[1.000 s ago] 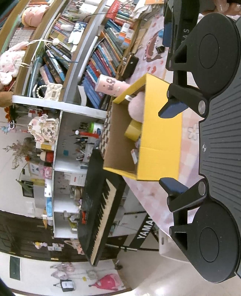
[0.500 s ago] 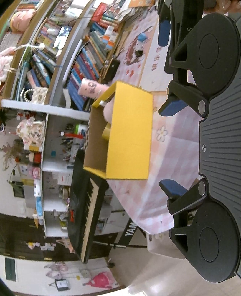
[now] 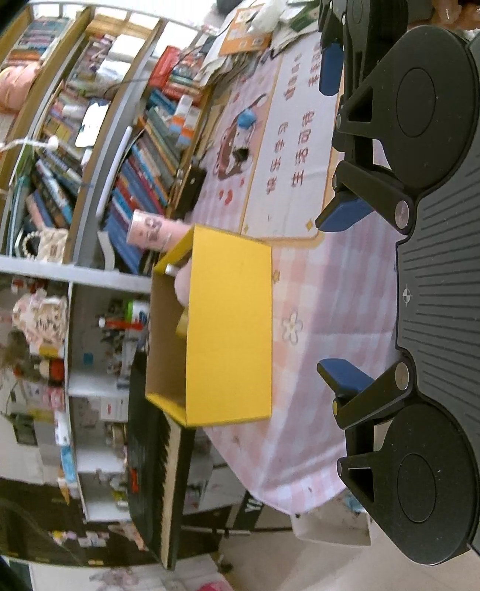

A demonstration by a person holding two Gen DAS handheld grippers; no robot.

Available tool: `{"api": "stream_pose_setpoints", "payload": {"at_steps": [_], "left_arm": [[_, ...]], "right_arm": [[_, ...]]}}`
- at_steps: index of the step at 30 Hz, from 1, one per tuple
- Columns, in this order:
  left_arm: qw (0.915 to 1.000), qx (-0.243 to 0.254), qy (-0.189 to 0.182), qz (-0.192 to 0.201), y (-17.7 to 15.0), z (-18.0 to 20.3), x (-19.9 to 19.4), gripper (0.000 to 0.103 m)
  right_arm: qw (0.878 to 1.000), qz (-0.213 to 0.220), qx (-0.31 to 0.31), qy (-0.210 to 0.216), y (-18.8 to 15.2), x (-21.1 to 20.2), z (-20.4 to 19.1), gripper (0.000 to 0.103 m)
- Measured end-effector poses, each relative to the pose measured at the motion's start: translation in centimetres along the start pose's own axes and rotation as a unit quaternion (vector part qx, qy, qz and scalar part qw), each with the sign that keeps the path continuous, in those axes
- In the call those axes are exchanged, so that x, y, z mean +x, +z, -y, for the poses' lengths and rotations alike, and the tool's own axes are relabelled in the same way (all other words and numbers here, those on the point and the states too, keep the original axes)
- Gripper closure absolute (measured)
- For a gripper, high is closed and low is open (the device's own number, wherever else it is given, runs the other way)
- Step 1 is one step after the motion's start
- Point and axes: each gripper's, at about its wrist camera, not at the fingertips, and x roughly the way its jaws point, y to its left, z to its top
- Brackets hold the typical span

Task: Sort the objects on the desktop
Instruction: 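Move both open tools toward the blue plastic piece and black binder clip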

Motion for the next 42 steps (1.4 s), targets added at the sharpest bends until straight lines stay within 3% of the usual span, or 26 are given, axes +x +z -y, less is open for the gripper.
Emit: {"api": "stream_pose_setpoints", "payload": {"at_steps": [11,42], "left_arm": [[0.9983,0.033,-0.046,-0.011,0.5,3.5,1.9,0.025],[0.9957,0.051,-0.068,-0.038,5.8,16.3,13.1,0.025]], "right_arm": [[0.998,-0.004,0.043,-0.045,-0.8,-0.7,3.9,0.032],[0.995,-0.028,0.075,-0.059,4.8,5.9,19.2,0.031]]}}
